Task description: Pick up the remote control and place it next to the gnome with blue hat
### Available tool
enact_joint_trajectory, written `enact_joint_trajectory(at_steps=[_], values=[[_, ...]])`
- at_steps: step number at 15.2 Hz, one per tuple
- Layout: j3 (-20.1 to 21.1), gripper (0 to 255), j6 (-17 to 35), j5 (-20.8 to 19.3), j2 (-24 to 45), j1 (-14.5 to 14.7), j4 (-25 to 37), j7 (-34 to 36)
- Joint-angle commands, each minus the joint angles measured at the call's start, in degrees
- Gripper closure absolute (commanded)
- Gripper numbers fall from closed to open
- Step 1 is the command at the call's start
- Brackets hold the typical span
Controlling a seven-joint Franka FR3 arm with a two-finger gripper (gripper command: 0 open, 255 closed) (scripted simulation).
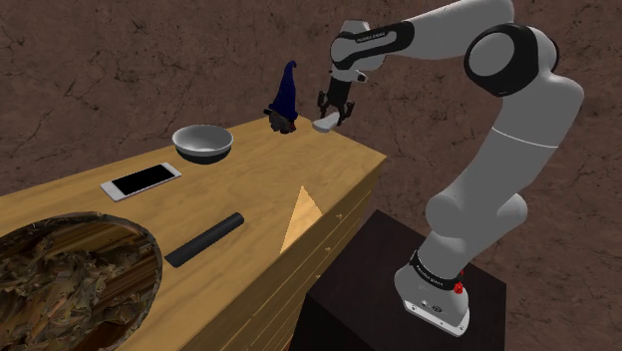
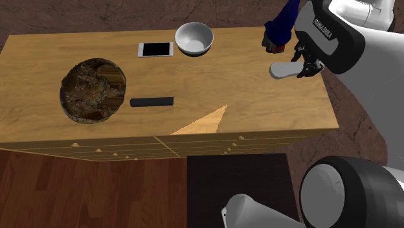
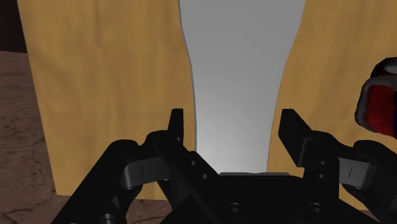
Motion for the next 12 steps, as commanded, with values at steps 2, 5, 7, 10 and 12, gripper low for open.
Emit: enact_joint_trajectory(at_steps=[2, 5, 7, 10, 12], values=[[0.0, 255, 2.1, -0.2, 0.7, 0.1, -1.4, 0.2], [0.0, 255, 4.3, -0.4, 1.4, 0.1, -2.9, 0.3], [0.0, 255, 5.7, -0.6, 1.9, 0.1, -3.8, 0.4], [-0.1, 255, 7.8, -0.9, 2.8, 0.2, -5.1, 0.6], [-0.1, 255, 9.3, -1.1, 3.5, 0.2, -5.8, 0.7]])
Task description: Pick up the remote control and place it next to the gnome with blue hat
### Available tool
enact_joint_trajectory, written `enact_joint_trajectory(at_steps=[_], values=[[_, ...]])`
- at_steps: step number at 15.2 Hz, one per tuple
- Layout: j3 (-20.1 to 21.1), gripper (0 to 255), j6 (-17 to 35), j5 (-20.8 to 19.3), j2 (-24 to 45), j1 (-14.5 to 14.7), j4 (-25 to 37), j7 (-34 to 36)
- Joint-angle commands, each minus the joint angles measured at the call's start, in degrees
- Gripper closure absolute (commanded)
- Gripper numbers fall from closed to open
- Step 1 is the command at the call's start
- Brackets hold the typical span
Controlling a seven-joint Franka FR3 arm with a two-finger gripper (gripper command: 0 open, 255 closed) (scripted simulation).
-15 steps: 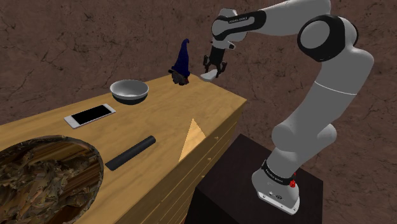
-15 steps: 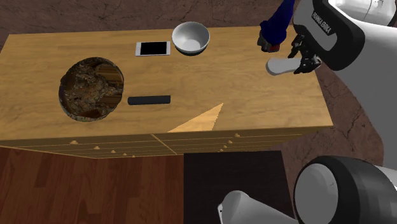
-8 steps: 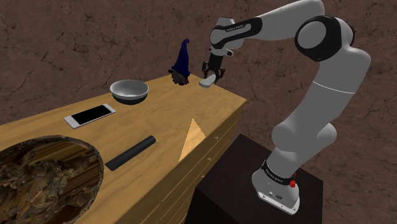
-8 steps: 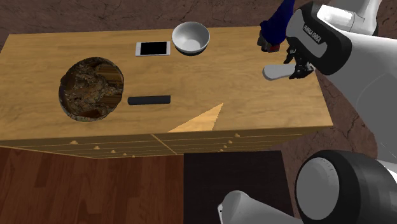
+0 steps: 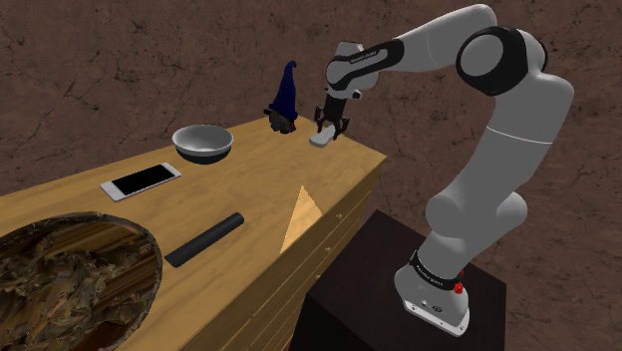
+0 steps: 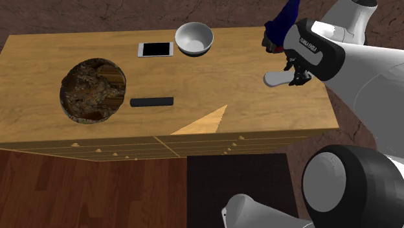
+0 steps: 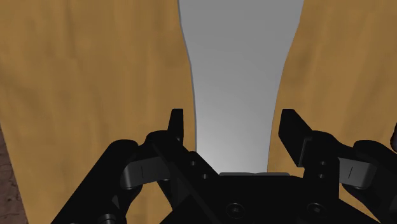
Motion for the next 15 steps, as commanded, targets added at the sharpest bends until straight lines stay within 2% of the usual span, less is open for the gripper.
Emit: enact_joint_trajectory(at_steps=[1, 7, 15], values=[[-0.1, 255, 1.5, -0.2, 0.7, 0.0, -0.8, 0.1], [-0.3, 255, 6.3, -1.1, 3.3, 0.2, -3.1, 0.7], [-0.3, 255, 6.3, -1.1, 3.3, 0.2, -3.1, 0.7]])
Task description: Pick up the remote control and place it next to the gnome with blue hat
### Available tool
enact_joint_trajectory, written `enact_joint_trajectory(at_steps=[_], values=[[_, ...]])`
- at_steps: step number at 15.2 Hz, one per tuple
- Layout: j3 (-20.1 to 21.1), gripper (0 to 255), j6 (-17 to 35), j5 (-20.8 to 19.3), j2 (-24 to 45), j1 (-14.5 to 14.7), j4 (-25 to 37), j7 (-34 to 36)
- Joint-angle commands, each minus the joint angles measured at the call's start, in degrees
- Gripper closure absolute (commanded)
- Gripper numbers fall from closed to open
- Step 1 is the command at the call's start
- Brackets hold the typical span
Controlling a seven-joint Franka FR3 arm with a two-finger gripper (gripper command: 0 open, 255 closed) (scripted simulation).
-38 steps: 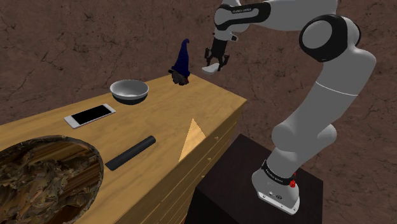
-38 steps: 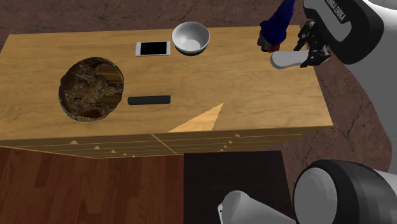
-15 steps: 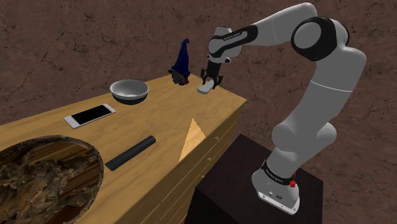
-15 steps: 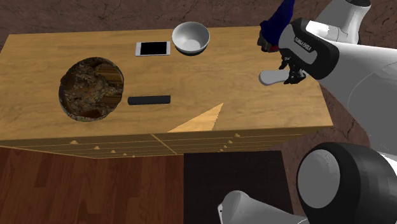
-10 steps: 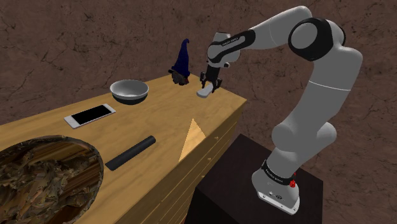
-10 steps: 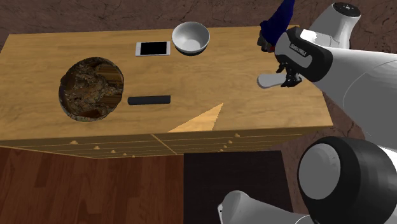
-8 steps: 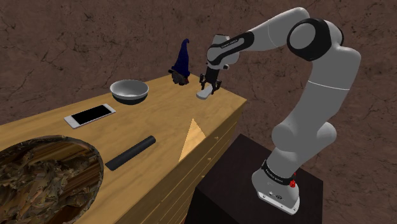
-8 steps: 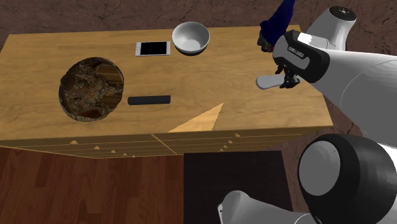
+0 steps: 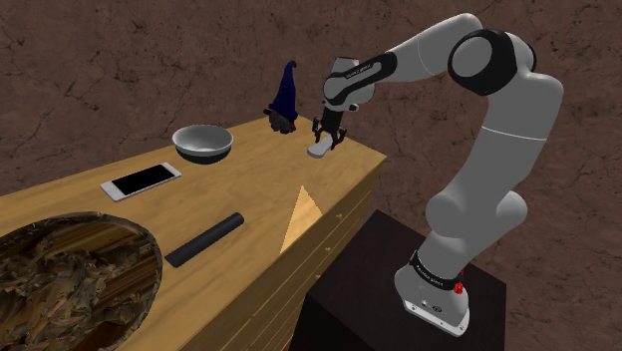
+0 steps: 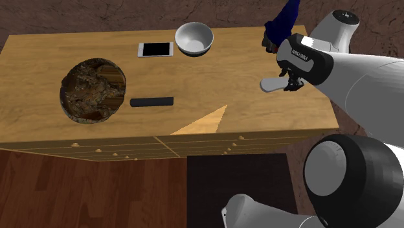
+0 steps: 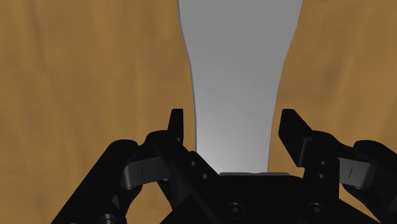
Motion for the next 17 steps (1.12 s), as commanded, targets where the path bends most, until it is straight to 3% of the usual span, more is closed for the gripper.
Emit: enact_joint_trajectory(at_steps=[1, 6, 10, 17], values=[[0.0, 0, 0.0, 0.0, 0.0, 0.0, 0.0, 0.0], [0.0, 0, 0.0, 0.0, 0.0, 0.0, 0.0, 0.0], [0.2, 0, -6.6, 1.2, -3.6, -0.3, 3.1, -0.8], [0.2, 0, -6.6, 1.2, -3.6, -0.3, 3.1, -0.8]])
